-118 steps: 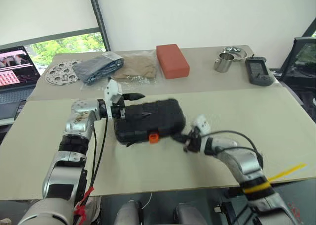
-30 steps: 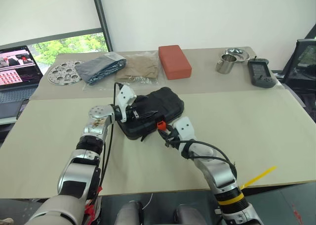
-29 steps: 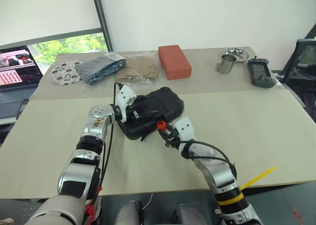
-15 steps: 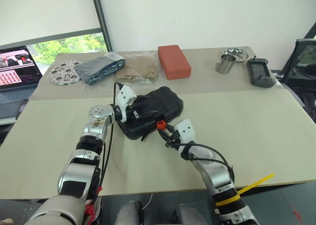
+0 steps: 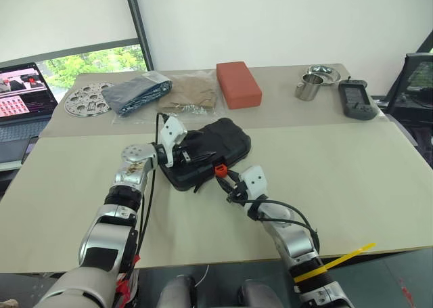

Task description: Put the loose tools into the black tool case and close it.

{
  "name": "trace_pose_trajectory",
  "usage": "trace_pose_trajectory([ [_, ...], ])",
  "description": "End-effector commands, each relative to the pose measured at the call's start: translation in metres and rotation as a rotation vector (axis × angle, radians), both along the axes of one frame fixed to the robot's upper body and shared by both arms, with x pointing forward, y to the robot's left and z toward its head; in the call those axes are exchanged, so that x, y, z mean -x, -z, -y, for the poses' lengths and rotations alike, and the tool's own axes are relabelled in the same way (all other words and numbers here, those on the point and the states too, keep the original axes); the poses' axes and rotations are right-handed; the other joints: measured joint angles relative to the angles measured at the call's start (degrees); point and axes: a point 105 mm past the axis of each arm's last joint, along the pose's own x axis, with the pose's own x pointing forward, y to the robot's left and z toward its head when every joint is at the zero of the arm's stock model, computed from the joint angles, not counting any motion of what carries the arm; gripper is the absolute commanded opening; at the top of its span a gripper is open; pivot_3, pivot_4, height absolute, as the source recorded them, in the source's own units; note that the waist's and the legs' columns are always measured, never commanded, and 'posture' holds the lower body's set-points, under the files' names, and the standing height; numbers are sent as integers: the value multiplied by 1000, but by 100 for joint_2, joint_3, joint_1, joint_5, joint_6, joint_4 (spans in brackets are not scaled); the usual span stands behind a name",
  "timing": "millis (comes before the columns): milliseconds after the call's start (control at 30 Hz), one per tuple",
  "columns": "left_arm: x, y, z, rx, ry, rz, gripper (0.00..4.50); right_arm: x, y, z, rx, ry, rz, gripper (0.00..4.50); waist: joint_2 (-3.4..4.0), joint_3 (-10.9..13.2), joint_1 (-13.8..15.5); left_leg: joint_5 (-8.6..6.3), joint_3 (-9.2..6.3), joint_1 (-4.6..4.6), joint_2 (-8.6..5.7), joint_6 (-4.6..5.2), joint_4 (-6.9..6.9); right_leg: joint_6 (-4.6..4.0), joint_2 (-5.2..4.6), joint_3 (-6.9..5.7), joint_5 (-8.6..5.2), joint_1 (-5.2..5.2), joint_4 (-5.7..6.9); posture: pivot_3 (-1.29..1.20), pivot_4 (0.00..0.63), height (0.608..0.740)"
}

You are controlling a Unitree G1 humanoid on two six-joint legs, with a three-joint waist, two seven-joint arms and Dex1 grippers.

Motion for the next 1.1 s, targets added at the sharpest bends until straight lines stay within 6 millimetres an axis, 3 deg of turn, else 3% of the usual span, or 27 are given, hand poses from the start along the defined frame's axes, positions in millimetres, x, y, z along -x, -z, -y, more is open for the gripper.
trace_pose_trajectory([
  [33,10,38,-2,-61,3,-119,4500,0,-35,0,-31,-28,124,1671,1,0,3,0,0,0,0,0,0,0,0,0,0,0,-1,0,150,740],
  [167,9,38,-2,-61,3,-119,4500,0,-32,0,-16,-26,108,3246,1,-1,4,-1,-2,6,0,0,-2,0,-1,1,0,7,-4,0,150,740],
  [233,9,38,-2,-62,3,-119,4500,-1,-28,0,1,-23,87,3686,1,-1,2,-1,-2,7,0,0,-3,0,-1,1,0,7,-4,0,150,740],
  [700,8,37,-5,-72,-3,-114,4500,-2,-4,-2,50,-13,-67,3686,0,-6,4,-1,-4,9,0,1,-3,0,-2,2,0,8,-4,0,150,740],
  [800,7,37,-6,-73,-6,-113,4500,-3,-6,-2,34,-5,-65,3021,0,-7,-1,-2,-5,10,0,1,-3,0,-2,2,0,8,-4,0,150,740],
  [967,7,36,-6,-74,-7,-112,4500,-3,-8,-6,26,-15,-61,1298,-1,-6,0,-2,-8,9,-1,1,-3,0,-2,2,0,8,-4,0,150,740],
  [1100,6,37,-7,-76,-11,-113,4500,-3,-7,-7,29,-17,-61,1199,-1,-7,-3,-2,-9,10,0,1,-3,0,-2,2,0,8,-4,0,150,740],
])
